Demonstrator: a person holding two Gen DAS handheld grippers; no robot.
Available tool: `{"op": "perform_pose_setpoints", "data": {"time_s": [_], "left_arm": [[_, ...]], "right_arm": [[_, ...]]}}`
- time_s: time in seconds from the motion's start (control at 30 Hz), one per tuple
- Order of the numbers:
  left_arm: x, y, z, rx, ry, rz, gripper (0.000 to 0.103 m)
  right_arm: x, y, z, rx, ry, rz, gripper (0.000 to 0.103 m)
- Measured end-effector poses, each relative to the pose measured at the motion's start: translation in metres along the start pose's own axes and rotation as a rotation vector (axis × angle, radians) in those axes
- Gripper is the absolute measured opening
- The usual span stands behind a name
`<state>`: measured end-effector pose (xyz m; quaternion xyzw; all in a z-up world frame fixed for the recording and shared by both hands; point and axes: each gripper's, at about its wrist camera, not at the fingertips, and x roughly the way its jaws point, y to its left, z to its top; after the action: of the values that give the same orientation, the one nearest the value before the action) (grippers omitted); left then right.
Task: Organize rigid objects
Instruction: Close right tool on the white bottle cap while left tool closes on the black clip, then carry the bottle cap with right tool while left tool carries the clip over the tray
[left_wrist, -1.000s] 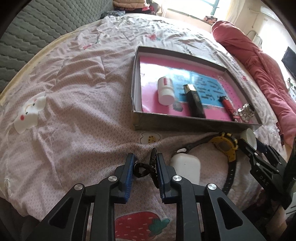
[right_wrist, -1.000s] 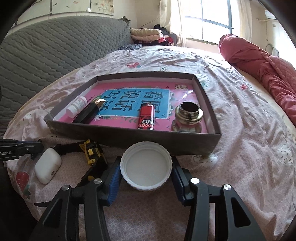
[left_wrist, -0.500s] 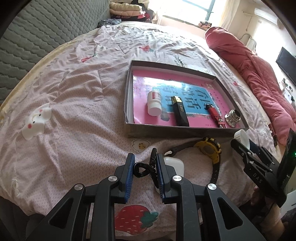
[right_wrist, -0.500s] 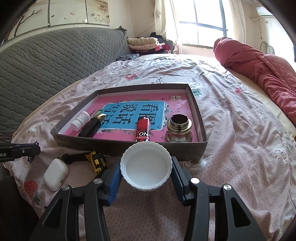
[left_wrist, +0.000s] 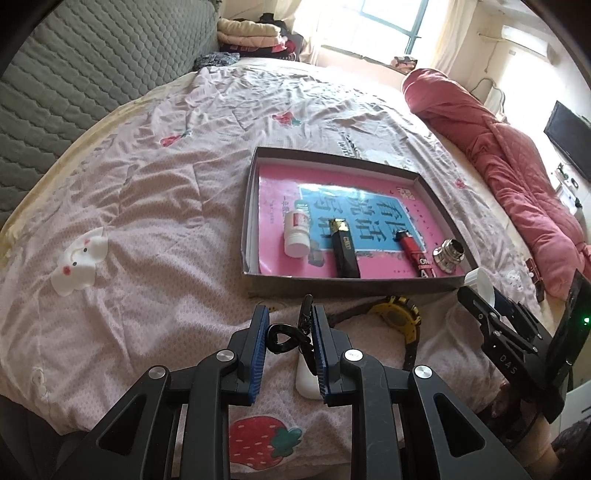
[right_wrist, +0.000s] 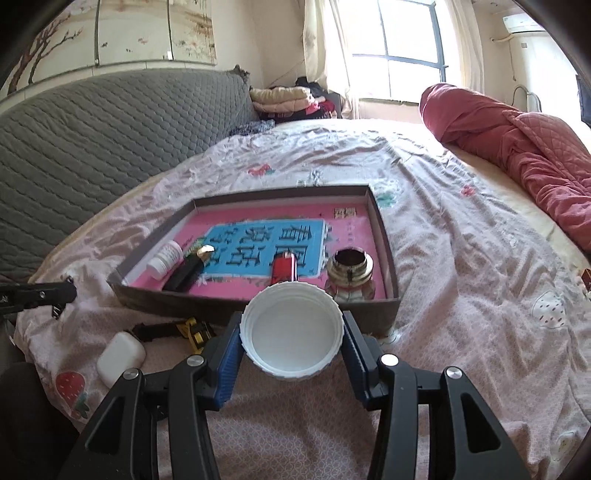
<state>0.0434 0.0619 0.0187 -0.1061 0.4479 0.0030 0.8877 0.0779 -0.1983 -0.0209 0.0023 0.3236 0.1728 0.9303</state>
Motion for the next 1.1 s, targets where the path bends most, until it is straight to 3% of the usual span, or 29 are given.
{"op": "perform_pose_setpoints", "data": {"time_s": [0.43,1.1], "left_arm": [[-0.015,-0.013,0.006,0.037,-0.045,0.001,0.023],[-0.008,-0.025,0.053,0.056,-0.132,0.011,0.023]], "right_arm": [[-0.028,0.013,0.011,-0.02,-0.071,-0.013,0.05],[-0.053,0.006,0.052,0.031,-0.212,-0.046,0.05]]}}
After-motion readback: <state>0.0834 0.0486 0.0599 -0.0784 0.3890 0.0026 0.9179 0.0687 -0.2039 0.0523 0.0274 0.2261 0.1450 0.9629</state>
